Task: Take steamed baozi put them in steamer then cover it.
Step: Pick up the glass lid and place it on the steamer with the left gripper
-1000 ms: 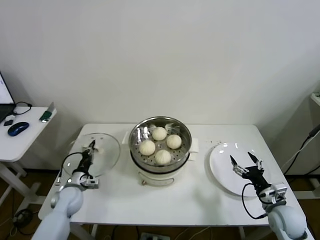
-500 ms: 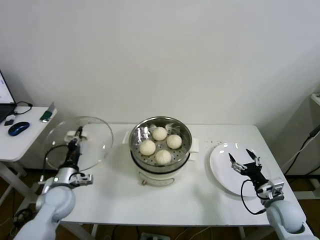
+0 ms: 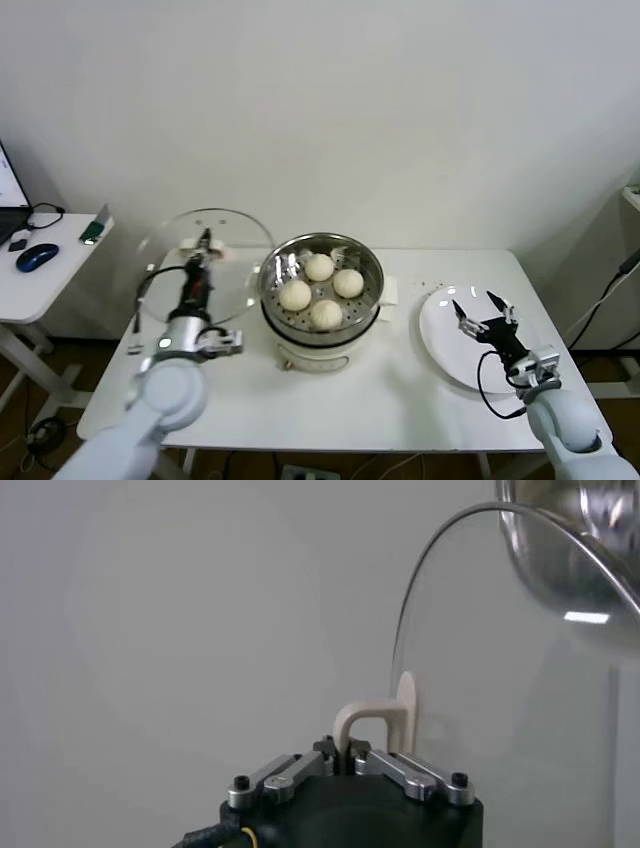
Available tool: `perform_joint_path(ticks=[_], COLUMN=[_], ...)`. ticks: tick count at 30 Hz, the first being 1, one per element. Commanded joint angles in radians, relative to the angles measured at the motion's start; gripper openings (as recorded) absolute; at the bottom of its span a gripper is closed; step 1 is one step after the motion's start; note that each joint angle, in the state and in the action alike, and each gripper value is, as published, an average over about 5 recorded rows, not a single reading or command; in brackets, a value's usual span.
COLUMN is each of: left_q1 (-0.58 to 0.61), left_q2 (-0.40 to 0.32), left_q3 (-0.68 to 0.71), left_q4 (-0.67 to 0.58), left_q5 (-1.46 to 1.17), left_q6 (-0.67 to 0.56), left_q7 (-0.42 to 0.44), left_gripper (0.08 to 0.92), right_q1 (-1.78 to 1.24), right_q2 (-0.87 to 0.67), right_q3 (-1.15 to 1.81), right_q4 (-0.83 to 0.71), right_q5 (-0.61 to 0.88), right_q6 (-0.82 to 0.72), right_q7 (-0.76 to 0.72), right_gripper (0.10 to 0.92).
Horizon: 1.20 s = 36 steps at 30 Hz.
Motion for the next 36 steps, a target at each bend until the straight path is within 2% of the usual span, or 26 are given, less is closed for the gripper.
perform_joint_path(ticks=[1,5,7,14,25,36], left_q1=[-0.243,-0.253,-0.261,-0.278,-0.27,-0.261], left_q2=[-0.295,-0.417,-0.456,-0.534,-0.519,-0.482], left_q3=[0.344,0.368,0.375,0.372,0.331,0.297], left_q4=[0.101,0.195,0.235,0.328,0.393,0.388], left_q5=[0.176,0.209,0.222,0.238,0.236,0.237], left_q6=[0.12,0.12,0.12,0.12,0.12,0.12], left_q7=[0.178,0.19,0.189,0.185,0.18,0.177], left_gripper=[0.155,0.155,0.155,0.155,0.155,0.155], right_q1=[0.017,0.013,0.01,-0.003,-0.007,-0.001], right_q2=[0.003,0.005,0.004,0.008,0.015,0.021], right_q3=[0.0,0.013,0.018,0.036,0.043,0.039], right_q4=[-0.026,-0.033,-0.035,-0.039,-0.044,-0.05], right_q5=[-0.009,-0.011,-0.012,-0.016,-0.025,-0.035], right_q6=[0.009,0.015,0.017,0.027,0.036,0.038], right_q7=[-0.008,-0.011,-0.012,-0.016,-0.022,-0.026], right_gripper=[0.823,0.823,0.823,0.823,0.823,0.823])
